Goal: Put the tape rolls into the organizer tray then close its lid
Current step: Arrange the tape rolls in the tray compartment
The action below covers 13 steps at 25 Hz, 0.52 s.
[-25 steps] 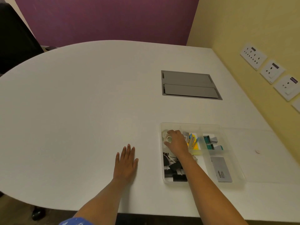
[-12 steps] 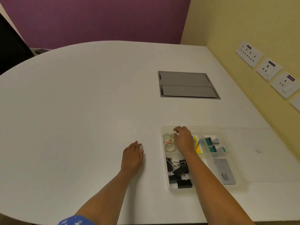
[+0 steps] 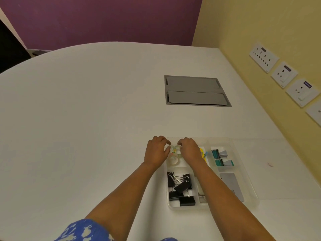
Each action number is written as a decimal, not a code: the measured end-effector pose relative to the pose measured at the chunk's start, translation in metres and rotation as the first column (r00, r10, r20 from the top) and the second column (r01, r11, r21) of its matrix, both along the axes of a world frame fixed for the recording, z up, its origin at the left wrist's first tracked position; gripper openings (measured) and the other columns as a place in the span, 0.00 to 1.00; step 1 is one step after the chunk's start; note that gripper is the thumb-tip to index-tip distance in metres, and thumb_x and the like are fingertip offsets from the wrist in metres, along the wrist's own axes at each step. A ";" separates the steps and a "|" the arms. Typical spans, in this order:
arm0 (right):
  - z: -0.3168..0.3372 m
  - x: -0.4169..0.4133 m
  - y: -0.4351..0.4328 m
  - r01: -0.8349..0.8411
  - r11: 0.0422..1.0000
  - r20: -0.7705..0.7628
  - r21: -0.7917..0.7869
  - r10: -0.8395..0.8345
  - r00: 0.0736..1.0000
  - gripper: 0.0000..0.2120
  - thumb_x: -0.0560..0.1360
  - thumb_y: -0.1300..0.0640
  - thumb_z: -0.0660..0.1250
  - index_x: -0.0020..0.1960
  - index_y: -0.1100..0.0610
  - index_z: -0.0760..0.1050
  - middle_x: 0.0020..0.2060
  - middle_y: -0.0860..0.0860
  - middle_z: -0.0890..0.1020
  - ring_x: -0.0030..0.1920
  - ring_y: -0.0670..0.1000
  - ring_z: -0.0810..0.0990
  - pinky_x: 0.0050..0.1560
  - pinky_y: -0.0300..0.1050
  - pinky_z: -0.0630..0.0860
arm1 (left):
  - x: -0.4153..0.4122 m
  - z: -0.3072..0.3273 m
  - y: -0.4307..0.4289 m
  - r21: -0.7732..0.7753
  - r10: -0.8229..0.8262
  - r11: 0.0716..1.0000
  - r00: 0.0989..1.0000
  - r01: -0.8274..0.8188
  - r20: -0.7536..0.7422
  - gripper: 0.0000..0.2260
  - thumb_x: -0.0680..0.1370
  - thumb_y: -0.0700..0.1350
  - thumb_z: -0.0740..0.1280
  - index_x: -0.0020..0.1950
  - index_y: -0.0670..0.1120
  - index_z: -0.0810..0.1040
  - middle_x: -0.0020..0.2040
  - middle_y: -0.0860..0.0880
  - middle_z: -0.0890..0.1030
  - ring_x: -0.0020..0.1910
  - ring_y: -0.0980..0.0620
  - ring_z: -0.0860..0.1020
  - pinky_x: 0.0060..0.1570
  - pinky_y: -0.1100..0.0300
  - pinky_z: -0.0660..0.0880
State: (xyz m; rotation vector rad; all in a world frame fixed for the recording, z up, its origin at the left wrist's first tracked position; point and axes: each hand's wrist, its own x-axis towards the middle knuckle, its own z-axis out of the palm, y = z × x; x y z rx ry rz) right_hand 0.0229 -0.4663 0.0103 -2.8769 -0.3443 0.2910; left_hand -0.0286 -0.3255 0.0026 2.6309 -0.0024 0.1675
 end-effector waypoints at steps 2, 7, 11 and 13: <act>-0.003 0.004 -0.004 -0.071 0.996 -0.004 -0.046 0.071 0.997 0.18 0.77 0.68 0.59 0.65 0.58 0.74 0.62 0.56 0.77 0.63 0.55 0.74 0.58 0.47 0.75 | 0.007 -0.001 -0.012 0.092 -0.022 0.996 1.000 0.024 -0.021 0.12 0.80 0.49 0.61 0.60 0.50 0.79 0.61 0.52 0.78 0.61 0.51 0.72 0.58 0.58 0.65; -0.008 0.012 -0.011 -0.171 0.982 0.023 -0.081 0.173 0.985 0.18 0.77 0.69 0.61 0.65 0.58 0.74 0.61 0.56 0.77 0.63 0.55 0.75 0.56 0.47 0.75 | 0.015 -0.009 -0.029 0.219 -0.022 0.975 0.998 0.033 -0.053 0.13 0.80 0.50 0.60 0.63 0.50 0.77 0.62 0.51 0.78 0.62 0.50 0.72 0.59 0.57 0.65; -0.010 0.019 -0.011 -0.247 0.960 0.031 -0.133 0.253 0.967 0.19 0.77 0.69 0.62 0.65 0.59 0.73 0.61 0.57 0.77 0.62 0.56 0.75 0.56 0.49 0.76 | 0.023 -0.014 -0.032 0.322 0.004 0.946 0.995 0.029 -0.102 0.16 0.80 0.43 0.59 0.67 0.49 0.74 0.65 0.50 0.77 0.64 0.49 0.70 0.60 0.57 0.64; -0.012 0.023 -0.011 -0.289 0.942 0.033 -0.170 0.299 0.954 0.18 0.77 0.69 0.62 0.66 0.59 0.73 0.61 0.57 0.77 0.61 0.56 0.76 0.55 0.49 0.76 | 0.028 -0.013 -0.031 0.367 -0.025 0.927 0.990 0.075 -0.140 0.17 0.80 0.40 0.60 0.68 0.49 0.73 0.66 0.50 0.76 0.64 0.48 0.69 0.60 0.57 0.64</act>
